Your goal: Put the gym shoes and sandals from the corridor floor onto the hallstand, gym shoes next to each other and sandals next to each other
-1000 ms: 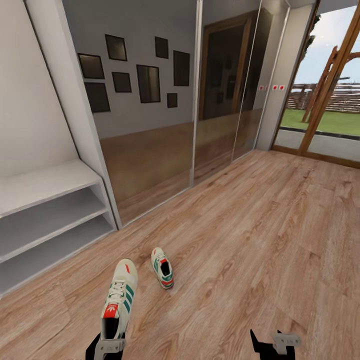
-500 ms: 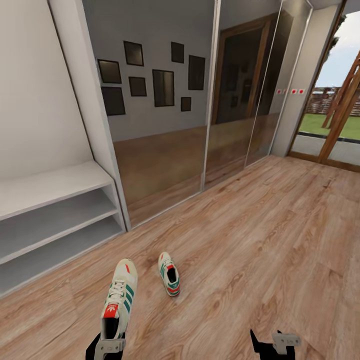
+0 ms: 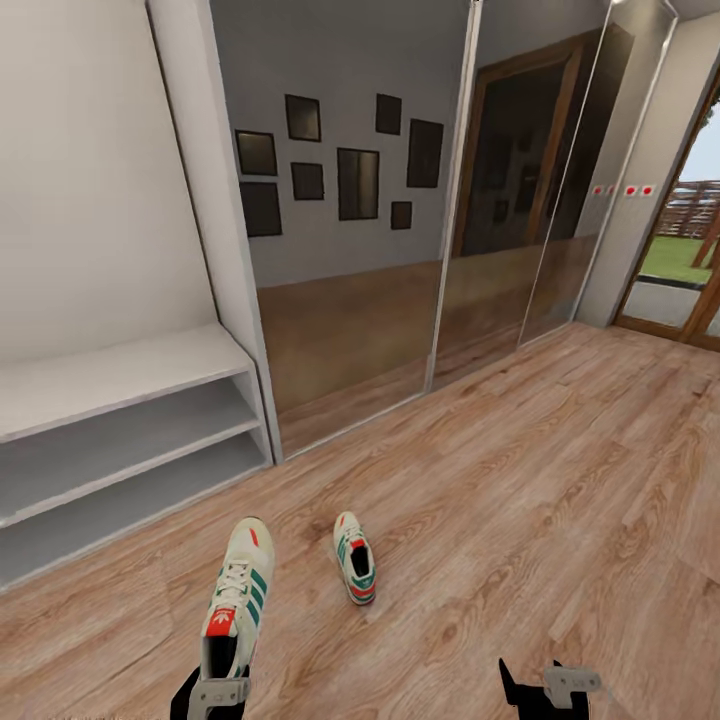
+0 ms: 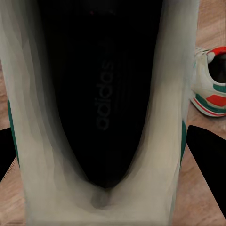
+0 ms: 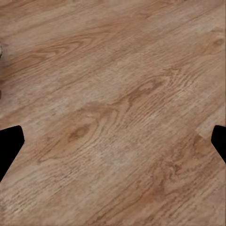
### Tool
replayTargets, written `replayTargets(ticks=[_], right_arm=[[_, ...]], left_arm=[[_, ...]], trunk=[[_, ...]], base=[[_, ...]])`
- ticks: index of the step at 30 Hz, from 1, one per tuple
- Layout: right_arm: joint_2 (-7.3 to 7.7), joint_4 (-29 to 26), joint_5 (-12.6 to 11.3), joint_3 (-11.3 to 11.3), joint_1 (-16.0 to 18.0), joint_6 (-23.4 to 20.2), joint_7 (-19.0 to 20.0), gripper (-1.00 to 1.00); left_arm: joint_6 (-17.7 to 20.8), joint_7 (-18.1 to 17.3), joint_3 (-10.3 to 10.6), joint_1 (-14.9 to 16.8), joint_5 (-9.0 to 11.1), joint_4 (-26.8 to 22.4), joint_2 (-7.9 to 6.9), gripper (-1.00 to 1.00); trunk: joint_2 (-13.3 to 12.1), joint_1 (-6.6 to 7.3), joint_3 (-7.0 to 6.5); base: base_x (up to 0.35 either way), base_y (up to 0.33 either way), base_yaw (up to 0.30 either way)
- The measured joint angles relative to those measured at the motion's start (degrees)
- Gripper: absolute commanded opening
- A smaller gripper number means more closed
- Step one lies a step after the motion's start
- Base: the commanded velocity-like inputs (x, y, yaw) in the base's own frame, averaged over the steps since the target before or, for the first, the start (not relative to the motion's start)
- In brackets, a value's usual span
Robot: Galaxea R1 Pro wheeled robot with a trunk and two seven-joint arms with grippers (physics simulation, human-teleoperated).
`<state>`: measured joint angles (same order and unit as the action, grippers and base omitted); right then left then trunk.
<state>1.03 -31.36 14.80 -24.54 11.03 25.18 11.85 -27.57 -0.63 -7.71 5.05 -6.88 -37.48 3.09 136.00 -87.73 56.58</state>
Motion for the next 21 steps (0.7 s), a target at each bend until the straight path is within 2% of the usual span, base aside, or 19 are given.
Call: replayTargets(ticks=[9,16,21], right_arm=[[-0.1,0.05,0.09,0.03,0.0,0.0,0.01,1.0],[-0.1,0.05,0.1,-0.02,0.0,0.0,0.01,1.0],[-0.11,0.05,0.1,0.01,0.0,0.0,0.01,1.0]], left_arm=[[0.0,0.1,-0.24,0.0,0.06,-0.02,0.03,-1.0],[-0.15,1.7,-4.74,0.0,1.01,-0.08,0.17,-1.0],[-0.22,1.76,-5.08,0.0,0.94,-0.01,0.24,-1.0]], trunk=[[0.0,0.0,-0.53],[0.0,0.0,-0.92],[0.0,0.0,-1.19]], base=[[0.0,0.0,0.22],[0.0,0.0,0.226],[0.0,0.0,0.228]])
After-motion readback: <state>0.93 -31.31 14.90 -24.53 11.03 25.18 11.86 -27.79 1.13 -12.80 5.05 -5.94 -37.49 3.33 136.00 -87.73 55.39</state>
